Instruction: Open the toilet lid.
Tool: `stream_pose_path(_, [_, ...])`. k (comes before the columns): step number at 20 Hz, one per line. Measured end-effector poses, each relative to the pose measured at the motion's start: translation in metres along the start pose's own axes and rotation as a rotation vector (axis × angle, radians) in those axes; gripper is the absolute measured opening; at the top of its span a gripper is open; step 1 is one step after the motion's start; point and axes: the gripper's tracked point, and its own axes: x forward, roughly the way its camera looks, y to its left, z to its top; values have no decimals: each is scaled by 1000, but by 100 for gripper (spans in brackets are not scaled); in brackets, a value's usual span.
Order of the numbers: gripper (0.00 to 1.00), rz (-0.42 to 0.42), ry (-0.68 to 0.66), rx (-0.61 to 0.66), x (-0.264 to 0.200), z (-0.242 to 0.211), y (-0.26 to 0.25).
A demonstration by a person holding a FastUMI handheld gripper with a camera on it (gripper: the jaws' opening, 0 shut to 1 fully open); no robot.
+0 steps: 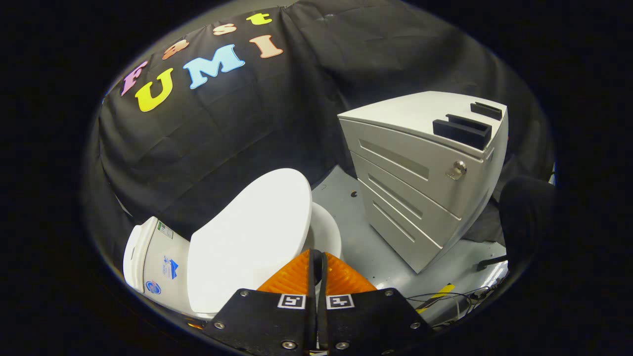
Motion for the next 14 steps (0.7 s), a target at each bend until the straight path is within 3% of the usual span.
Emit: stream_pose_path(14, [1,-24,-96,-183,-49,46,59])
